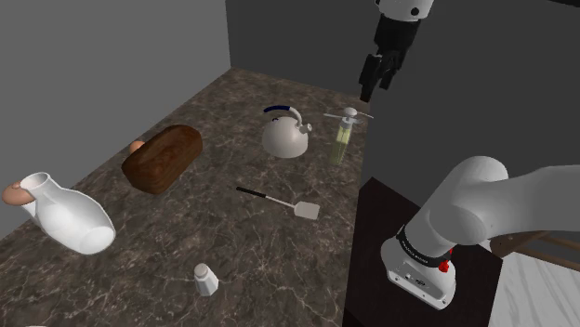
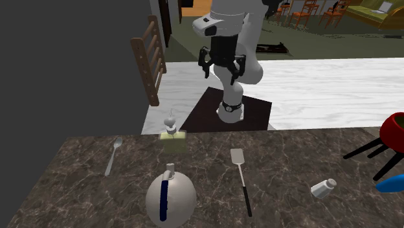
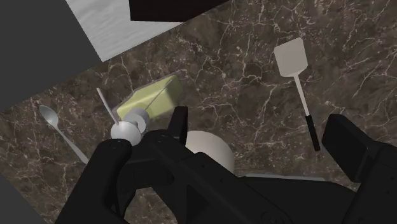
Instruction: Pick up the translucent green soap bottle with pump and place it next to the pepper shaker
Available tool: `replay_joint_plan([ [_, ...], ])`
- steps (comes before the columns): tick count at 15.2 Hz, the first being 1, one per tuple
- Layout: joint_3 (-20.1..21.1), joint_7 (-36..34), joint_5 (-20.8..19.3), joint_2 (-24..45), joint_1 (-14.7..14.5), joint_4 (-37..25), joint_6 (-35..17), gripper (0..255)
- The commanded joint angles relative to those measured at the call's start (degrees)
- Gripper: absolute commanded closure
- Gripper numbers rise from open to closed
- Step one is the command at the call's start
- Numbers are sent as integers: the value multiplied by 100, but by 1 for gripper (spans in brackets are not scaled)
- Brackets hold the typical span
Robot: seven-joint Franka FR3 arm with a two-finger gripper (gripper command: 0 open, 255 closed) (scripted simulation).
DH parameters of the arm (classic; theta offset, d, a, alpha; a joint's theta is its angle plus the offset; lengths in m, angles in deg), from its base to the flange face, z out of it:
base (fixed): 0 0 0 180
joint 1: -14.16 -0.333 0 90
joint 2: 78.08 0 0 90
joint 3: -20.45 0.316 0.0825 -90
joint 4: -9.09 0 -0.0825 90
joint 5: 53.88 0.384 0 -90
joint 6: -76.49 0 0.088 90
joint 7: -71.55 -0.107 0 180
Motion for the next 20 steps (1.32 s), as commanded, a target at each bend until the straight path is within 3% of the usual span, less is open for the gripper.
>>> replay_joint_plan([
  [1, 0, 0, 0, 0, 0, 0, 0, 0],
  [11, -921, 1309, -838, 500, 152, 1022, -1954, 0],
  [20, -1792, 2385, -1299, 1766, 210, 1161, -3808, 0],
])
